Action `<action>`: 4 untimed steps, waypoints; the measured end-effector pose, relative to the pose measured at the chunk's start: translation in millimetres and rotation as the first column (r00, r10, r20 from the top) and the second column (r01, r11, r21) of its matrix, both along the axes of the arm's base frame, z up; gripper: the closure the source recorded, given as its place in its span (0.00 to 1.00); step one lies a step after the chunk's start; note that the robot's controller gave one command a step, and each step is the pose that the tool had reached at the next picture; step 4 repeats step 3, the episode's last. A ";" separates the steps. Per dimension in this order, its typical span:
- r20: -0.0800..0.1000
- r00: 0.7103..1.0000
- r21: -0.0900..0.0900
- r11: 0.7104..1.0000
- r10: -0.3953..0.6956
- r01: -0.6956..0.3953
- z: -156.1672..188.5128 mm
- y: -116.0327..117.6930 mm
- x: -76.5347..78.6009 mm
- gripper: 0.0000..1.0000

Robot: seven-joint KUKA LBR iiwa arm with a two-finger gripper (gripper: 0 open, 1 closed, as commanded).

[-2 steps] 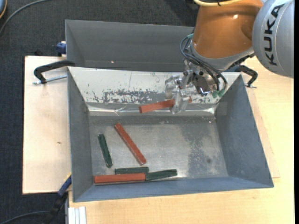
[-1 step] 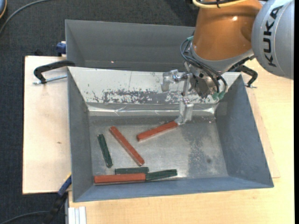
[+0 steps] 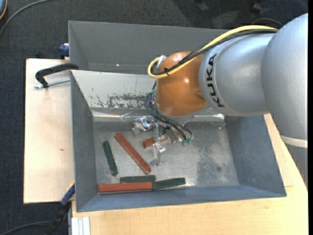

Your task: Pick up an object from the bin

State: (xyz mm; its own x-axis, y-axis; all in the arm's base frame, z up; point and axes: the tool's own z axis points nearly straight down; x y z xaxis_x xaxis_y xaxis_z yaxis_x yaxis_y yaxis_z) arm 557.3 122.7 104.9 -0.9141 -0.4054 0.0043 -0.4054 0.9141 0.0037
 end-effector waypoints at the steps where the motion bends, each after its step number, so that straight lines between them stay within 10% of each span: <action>1: 0.006 0.977 -0.002 0.977 -0.215 0.215 -33.9 -41.1 24.0 0.00; 2: 0.008 0.977 0.000 0.977 -0.213 0.213 -32.4 -39.5 24.6 1.00; 3: 0.018 0.989 0.002 0.989 -0.146 0.146 107.6 -61.7 6.3 1.00; 4: 0.018 0.989 0.002 0.989 -0.146 0.146 107.6 -61.7 6.3 1.00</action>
Offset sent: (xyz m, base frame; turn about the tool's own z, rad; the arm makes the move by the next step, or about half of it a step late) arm 0.0235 -0.0403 -0.0334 0.2147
